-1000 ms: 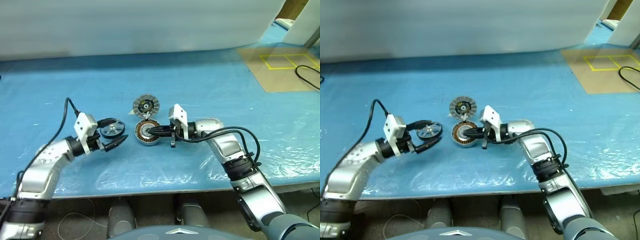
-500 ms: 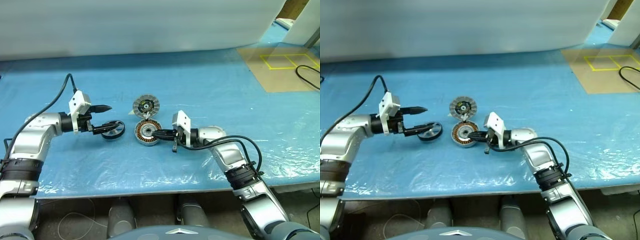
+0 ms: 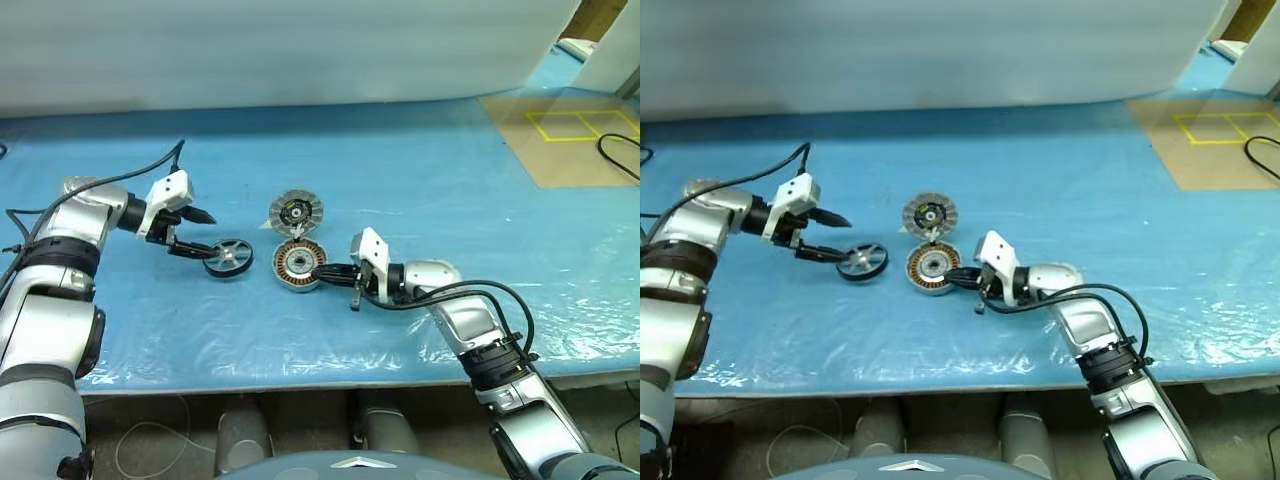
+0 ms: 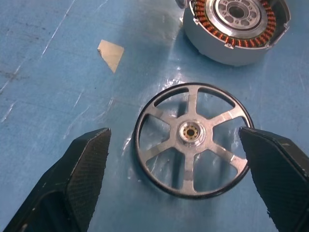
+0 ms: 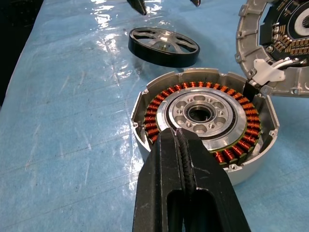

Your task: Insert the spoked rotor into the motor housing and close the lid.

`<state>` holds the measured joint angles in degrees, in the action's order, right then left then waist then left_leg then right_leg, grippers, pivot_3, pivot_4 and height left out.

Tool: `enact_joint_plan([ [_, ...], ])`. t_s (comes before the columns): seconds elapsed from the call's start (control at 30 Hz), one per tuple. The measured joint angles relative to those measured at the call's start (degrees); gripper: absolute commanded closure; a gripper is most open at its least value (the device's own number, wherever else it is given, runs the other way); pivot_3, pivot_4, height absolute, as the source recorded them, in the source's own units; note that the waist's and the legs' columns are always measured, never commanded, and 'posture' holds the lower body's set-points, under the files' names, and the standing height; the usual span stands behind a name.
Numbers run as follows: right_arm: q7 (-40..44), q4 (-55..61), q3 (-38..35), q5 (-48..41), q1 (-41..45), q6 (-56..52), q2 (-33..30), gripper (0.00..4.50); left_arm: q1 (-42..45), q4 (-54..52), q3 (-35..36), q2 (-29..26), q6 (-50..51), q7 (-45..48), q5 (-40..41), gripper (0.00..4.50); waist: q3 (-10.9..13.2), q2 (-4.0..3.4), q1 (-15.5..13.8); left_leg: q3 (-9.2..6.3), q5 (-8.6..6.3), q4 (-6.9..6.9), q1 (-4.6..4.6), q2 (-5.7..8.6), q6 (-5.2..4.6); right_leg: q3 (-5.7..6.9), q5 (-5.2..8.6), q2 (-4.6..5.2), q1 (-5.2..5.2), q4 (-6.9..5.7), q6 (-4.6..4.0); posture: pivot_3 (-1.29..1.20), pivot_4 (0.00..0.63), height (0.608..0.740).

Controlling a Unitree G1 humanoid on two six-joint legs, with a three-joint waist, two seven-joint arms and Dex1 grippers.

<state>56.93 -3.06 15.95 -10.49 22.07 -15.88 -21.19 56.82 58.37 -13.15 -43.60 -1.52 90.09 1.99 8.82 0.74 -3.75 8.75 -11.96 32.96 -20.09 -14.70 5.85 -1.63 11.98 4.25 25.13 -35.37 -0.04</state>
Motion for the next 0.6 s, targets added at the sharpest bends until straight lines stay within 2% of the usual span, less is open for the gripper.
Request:
enact_joint_plan([
  [0.23,-1.14,1.67,0.04,0.01,-1.02,-0.82,-0.19,4.48,8.74,8.43,-2.34,2.80,-3.69,2.00,-5.05,0.00,0.01,0.02,-0.59,-0.02,0.00,0.01,0.01,0.02,0.00,0.01,0.00,0.03,-0.05,0.00,0.00,0.00,0.150,0.740],
  [0.6,-4.88,5.51,-0.01,-0.01,-4.76,-1.39,0.57,4.48,10.34,11.71,-9.67,4.26,-6.84,2.13,-6.53,0.00,0.04,0.06,-0.66,-0.09,0.00,-0.01,-0.01,0.02,0.01,0.04,0.00,0.03,-0.07,0.01,0.01,0.00,0.150,0.740],
])
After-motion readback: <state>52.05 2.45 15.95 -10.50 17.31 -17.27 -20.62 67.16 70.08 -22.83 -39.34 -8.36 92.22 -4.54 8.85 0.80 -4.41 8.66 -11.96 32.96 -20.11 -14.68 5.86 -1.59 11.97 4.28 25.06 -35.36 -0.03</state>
